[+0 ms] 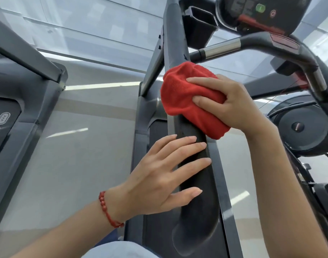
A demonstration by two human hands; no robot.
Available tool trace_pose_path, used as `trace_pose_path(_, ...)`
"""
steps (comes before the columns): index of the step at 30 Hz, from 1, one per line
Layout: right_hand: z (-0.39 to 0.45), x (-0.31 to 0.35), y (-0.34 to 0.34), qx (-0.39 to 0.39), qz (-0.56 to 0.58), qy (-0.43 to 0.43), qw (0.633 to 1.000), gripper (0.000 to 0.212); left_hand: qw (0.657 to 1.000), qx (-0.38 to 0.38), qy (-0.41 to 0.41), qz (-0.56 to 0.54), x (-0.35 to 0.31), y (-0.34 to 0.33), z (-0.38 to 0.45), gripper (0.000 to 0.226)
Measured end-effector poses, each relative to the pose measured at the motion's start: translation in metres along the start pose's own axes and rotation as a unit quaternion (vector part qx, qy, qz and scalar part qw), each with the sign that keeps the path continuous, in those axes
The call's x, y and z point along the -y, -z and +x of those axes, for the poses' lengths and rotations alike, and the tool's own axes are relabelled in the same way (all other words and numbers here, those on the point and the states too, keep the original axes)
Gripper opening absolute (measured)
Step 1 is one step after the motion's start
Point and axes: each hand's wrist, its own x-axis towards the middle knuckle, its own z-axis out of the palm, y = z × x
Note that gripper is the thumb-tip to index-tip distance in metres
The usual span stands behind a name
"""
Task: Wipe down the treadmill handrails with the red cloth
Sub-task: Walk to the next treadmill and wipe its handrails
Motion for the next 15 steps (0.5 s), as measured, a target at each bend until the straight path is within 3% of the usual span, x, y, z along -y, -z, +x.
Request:
trace_pose_path(6, 0.001, -0.002, 0.004, 0.030, 0.004, 0.003, 1.000, 0.036, 1.000, 0.014, -0.021, 0.001, 0.023, 0.002, 0.018, 0.042)
trace_pose_path(15, 0.047, -0.012, -0.008, -0.044, -0.015, -0.074, 0.996, 0.034, 0.999, 0.039, -0.026, -0.016, 0.053, -0.001, 0.037, 0.044)
